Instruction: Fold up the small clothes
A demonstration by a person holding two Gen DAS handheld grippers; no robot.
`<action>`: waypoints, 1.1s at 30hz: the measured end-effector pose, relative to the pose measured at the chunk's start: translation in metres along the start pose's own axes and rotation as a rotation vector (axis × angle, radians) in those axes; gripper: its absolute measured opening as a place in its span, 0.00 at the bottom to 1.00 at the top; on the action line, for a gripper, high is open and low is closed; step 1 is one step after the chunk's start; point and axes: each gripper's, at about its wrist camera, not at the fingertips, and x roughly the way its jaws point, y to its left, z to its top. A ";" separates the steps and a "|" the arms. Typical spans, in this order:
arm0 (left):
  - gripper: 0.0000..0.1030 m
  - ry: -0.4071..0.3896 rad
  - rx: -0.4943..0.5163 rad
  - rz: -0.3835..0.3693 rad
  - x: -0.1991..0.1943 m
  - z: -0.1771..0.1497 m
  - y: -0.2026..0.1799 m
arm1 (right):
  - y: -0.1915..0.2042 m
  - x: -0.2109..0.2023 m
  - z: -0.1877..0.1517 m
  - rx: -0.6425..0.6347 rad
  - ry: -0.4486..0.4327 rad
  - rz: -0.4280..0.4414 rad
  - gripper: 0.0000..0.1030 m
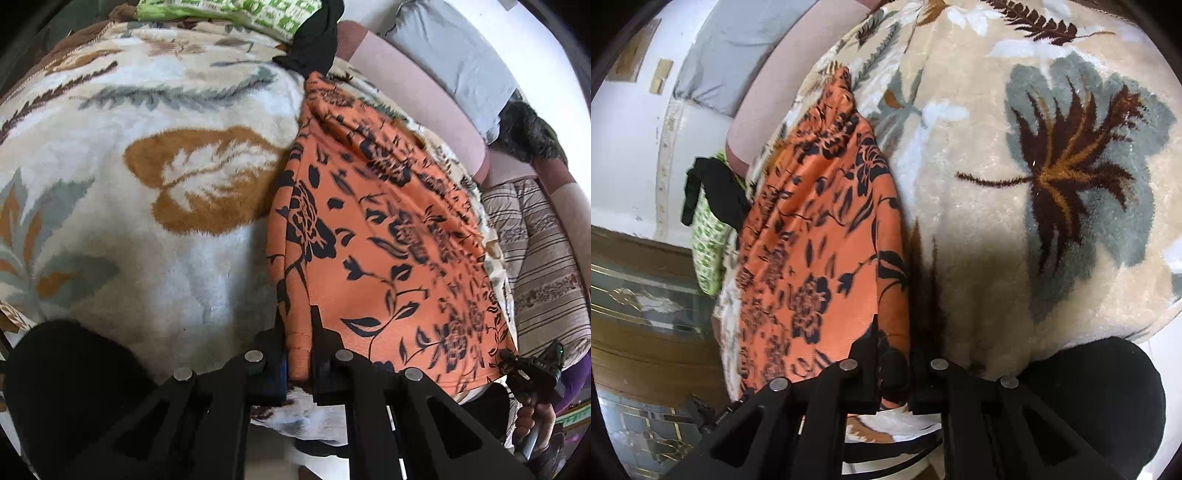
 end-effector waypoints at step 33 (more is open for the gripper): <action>0.80 -0.174 0.143 0.074 0.116 0.252 -0.030 | 0.097 0.131 0.249 -0.259 -0.115 -0.103 0.87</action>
